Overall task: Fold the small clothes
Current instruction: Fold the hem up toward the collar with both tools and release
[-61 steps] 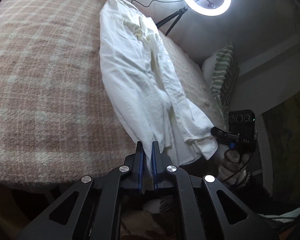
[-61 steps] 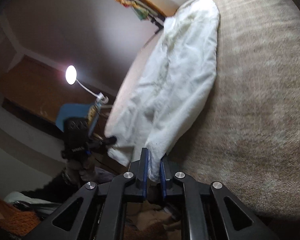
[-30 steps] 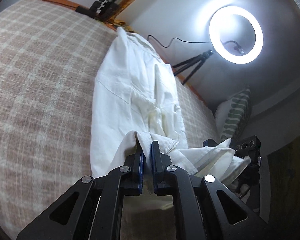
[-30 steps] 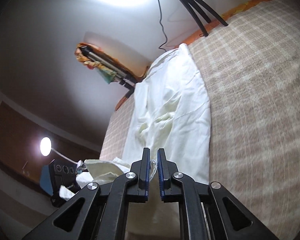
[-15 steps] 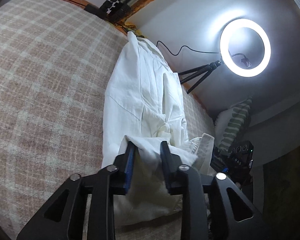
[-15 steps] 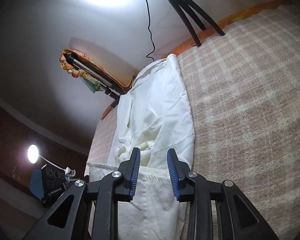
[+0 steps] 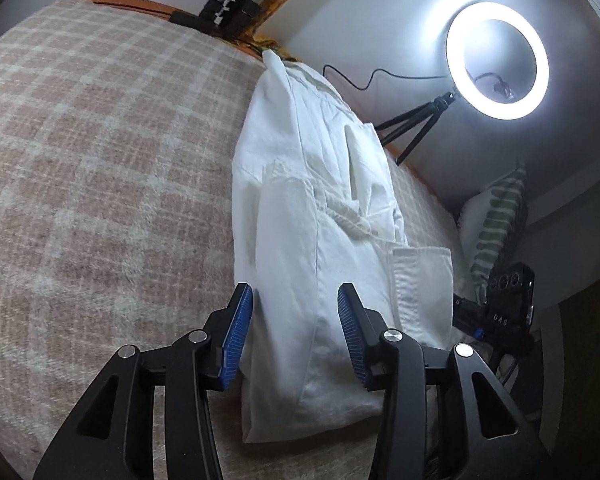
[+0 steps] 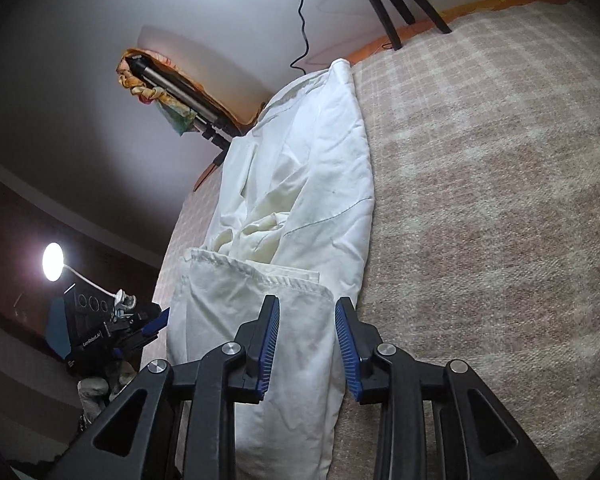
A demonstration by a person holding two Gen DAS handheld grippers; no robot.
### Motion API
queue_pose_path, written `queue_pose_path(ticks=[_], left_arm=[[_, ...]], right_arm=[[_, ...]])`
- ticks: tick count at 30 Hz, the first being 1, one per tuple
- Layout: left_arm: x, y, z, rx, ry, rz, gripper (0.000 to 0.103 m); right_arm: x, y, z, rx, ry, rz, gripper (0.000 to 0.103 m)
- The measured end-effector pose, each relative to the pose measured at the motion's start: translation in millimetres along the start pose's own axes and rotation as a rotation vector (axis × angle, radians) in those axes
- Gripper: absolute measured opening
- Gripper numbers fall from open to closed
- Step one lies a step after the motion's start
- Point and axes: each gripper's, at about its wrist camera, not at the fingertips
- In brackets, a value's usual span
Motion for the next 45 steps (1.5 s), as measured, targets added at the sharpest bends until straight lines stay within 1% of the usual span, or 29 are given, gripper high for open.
queue_pose_path(ticks=[2,3,4,5,6,8,9,10,13,14,16,17,19,20,21,23,26,28,30,31,32,33,34,37,39,40,41,43,45], left_arm=[[3,3,5,-0.010,0.029,-0.008,0.040],[4,4,8,-0.018,0.047,-0.009,0.036],[5,3,11,-0.026,0.069,-0.003,0.030],[5,2,13,-0.030,0.084,0.000,0.018],[5,1,14,-0.030,0.096,0.002,0.010],[5,-1,14,-0.016,0.100,0.004,0.006],[5,-3,15,-0.012,0.100,0.006,0.005],[5,-6,14,0.018,0.079,0.000,0.004],[6,-13,5,0.116,-0.004,-0.021,0.004],[6,-15,4,0.120,-0.007,-0.024,0.004],[5,-13,-2,0.052,0.009,-0.018,0.004],[5,-8,-7,0.020,-0.001,-0.023,0.004],[6,1,-16,0.014,-0.028,-0.050,0.004],[5,2,-15,0.004,-0.017,-0.052,0.006],[4,0,-12,-0.011,0.003,-0.049,0.012],[1,-7,-7,-0.049,0.028,-0.024,0.018],[-6,-23,-7,-0.075,0.031,0.047,0.018],[-10,-33,-8,-0.073,0.019,0.093,0.018],[-14,-34,-9,-0.073,0.015,0.111,0.020],[-15,-32,-10,-0.070,0.011,0.112,0.022],[-16,-29,-10,-0.065,-0.001,0.108,0.031],[-17,-26,-11,-0.060,-0.009,0.106,0.035],[-18,-21,-9,-0.059,-0.008,0.100,0.035],[-17,-15,1,-0.070,0.021,0.091,0.035],[-15,-17,12,-0.084,0.064,0.100,0.035],[-12,-19,19,-0.097,0.102,0.112,0.035],[-8,-21,25,-0.108,0.133,0.123,0.035],[3,-21,40,-0.145,0.206,0.140,0.035],[13,-13,56,-0.141,0.272,0.125,0.035]], right_arm=[[1,5,-1,0.029,-0.011,-0.010,0.032],[1,5,-2,0.032,-0.011,-0.007,0.031],[1,5,-3,0.028,-0.015,-0.004,0.029],[1,5,-5,0.030,-0.026,-0.001,0.021],[1,4,-8,0.039,-0.042,0.006,0.015],[1,1,-16,0.049,-0.073,0.024,0.005],[1,-1,-21,0.055,-0.092,0.035,0.004],[2,-2,-25,0.068,-0.109,0.047,0.002],[0,-12,-42,0.120,-0.179,0.113,0.001],[0,-17,-48,0.122,-0.204,0.145,0.000],[-5,-16,-53,0.150,-0.239,0.182,0.000],[-7,-11,-50,0.176,-0.239,0.180,0.000],[-13,5,-44,0.230,-0.223,0.161,0.000],[-14,11,-42,0.251,-0.224,0.153,0.000],[-16,16,-42,0.271,-0.236,0.146,0.000],[-16,21,-44,0.311,-0.254,0.132,0.001],[-14,14,-52,0.339,-0.280,0.144,0.001],[-11,9,-56,0.383,-0.298,0.152,0.003],[-7,2,-61,0.412,-0.284,0.170,0.009],[-4,-2,-66,0.405,-0.300,0.188,0.010],[-1,-4,-73,0.381,-0.330,0.206,0.016],[2,-5,-80,0.351,-0.354,0.212,0.020],[5,-3,-85,0.340,-0.373,0.208,0.020],[14,13,-96,0.341,-0.440,0.160,0.020],[21,30,-89,0.421,-0.460,0.097,0.019],[23,35,-82,0.449,-0.442,0.067,0.019],[25,36,-73,0.447,-0.411,0.047,0.019],[25,31,-65,0.452,-0.385,0.039,0.019],[25,24,-67,0.463,-0.378,0.042,0.019]])
Point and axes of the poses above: each gripper's, at about its wrist camera, not at the fingertips, and y roughly the way its jaws point, z to its right, x to its underside, and after that the axes turned 3 degrees about y, right-handed
